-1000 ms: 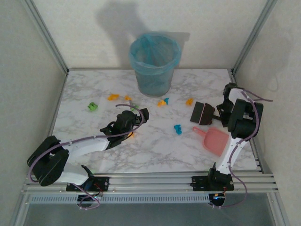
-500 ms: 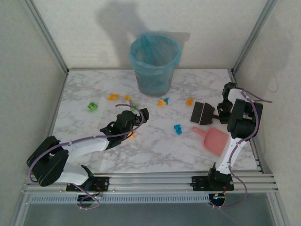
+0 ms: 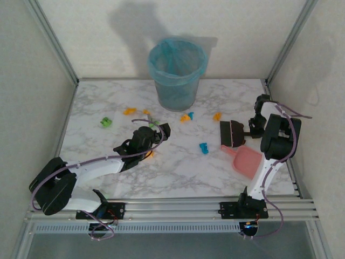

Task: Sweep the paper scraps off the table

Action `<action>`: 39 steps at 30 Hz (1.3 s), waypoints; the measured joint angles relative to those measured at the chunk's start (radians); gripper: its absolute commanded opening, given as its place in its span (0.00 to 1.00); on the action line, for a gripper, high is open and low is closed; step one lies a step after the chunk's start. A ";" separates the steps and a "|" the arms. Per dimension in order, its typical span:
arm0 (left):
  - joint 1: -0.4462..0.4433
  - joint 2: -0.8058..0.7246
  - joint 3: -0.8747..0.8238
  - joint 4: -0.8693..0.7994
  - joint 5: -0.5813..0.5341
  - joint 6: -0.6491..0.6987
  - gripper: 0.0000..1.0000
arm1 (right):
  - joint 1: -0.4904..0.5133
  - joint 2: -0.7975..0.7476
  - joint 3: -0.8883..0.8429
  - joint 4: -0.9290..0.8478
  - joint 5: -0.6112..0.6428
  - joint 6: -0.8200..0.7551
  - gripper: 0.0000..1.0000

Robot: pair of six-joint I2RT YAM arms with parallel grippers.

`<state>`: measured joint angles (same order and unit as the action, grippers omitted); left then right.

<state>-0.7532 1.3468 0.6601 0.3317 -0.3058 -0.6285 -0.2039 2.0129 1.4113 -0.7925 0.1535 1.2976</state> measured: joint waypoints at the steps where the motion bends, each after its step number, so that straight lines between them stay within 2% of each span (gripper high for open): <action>1: 0.000 -0.002 0.000 0.000 0.002 0.000 1.00 | 0.000 -0.006 -0.006 0.006 0.000 0.000 0.11; 5: 0.000 -0.003 0.000 0.000 0.006 0.000 1.00 | 0.000 -0.061 -0.037 0.021 0.002 -0.003 0.07; 7: 0.000 -0.004 0.000 0.000 0.006 0.000 0.99 | 0.000 -0.106 -0.051 0.031 0.002 -0.004 0.00; 13: 0.000 -0.008 -0.001 0.000 0.017 0.000 1.00 | 0.005 -0.288 -0.077 0.068 -0.023 -0.011 0.00; 17: 0.000 -0.029 -0.001 0.000 0.016 0.000 1.00 | 0.050 -0.405 -0.077 0.065 -0.023 -0.025 0.00; 19: 0.000 -0.047 -0.001 -0.002 0.007 0.001 1.00 | 0.105 -0.466 -0.079 0.052 -0.012 -0.029 0.00; 23: 0.000 -0.101 -0.005 -0.021 -0.042 0.000 1.00 | 0.278 -0.620 -0.133 0.019 0.019 -0.012 0.00; 29: 0.000 -0.177 -0.030 -0.043 -0.133 -0.016 1.00 | 0.556 -0.765 -0.232 -0.095 0.102 0.107 0.00; 32: 0.000 -0.191 -0.035 -0.059 -0.175 -0.031 1.00 | 0.685 -0.754 -0.249 -0.129 0.122 0.171 0.00; 39: -0.001 -0.192 -0.035 -0.100 -0.232 -0.064 1.00 | 0.895 -0.603 -0.250 -0.150 0.150 0.329 0.00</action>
<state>-0.7540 1.1545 0.6250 0.2321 -0.5373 -0.6922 0.6910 1.4097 1.1610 -0.9428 0.3038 1.6264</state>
